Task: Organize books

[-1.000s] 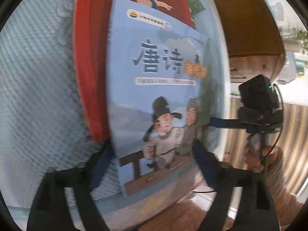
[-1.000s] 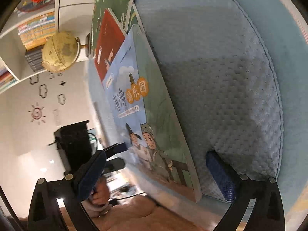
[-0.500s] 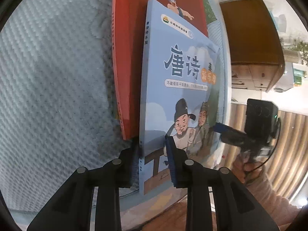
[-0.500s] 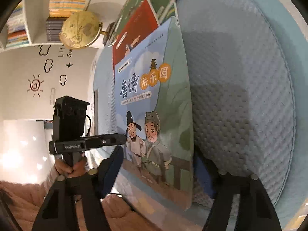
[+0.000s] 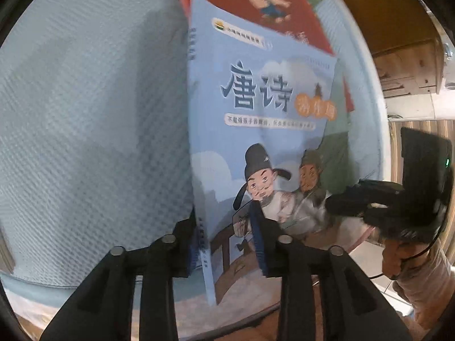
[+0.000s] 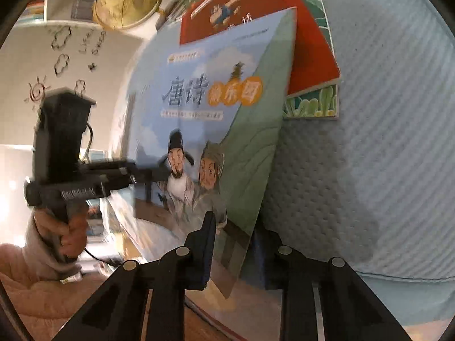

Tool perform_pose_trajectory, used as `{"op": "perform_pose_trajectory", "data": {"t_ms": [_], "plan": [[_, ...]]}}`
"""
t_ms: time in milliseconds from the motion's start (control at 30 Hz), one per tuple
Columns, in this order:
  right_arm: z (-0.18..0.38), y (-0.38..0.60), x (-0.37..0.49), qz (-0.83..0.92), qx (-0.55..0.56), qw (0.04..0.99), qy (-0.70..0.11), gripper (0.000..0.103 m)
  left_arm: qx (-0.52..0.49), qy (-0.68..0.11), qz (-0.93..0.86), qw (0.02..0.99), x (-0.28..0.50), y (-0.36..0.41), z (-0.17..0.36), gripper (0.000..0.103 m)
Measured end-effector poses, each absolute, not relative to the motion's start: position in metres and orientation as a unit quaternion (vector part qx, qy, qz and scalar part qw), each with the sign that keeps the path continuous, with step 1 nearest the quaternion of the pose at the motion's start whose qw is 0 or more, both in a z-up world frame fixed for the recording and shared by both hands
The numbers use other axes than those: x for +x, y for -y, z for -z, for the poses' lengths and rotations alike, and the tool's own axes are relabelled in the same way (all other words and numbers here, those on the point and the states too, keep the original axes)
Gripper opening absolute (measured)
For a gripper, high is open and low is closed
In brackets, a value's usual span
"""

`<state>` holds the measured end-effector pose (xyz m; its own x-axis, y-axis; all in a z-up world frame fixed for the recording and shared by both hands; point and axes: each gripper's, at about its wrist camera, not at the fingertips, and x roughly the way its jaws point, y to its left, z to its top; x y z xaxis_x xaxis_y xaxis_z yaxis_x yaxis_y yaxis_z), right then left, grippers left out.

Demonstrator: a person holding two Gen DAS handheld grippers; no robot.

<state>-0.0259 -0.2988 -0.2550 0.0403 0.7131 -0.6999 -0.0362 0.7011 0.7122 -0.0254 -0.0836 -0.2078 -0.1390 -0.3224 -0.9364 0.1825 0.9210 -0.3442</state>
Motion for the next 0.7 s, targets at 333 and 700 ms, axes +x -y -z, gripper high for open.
{"op": "perform_pose_trajectory", "data": {"t_ms": [333,700], "plan": [[0.256,0.283,-0.011,-0.267,0.274,0.695,-0.608,0.02,-0.043,-0.717,0.196,0.667,-0.024,0.078,0.202,0.031],[0.2,0.226,-0.018,-0.293,0.135,0.741,-0.588,0.018,0.005,-0.695,0.18,0.696,-0.027,0.044,0.173,0.03]]}}
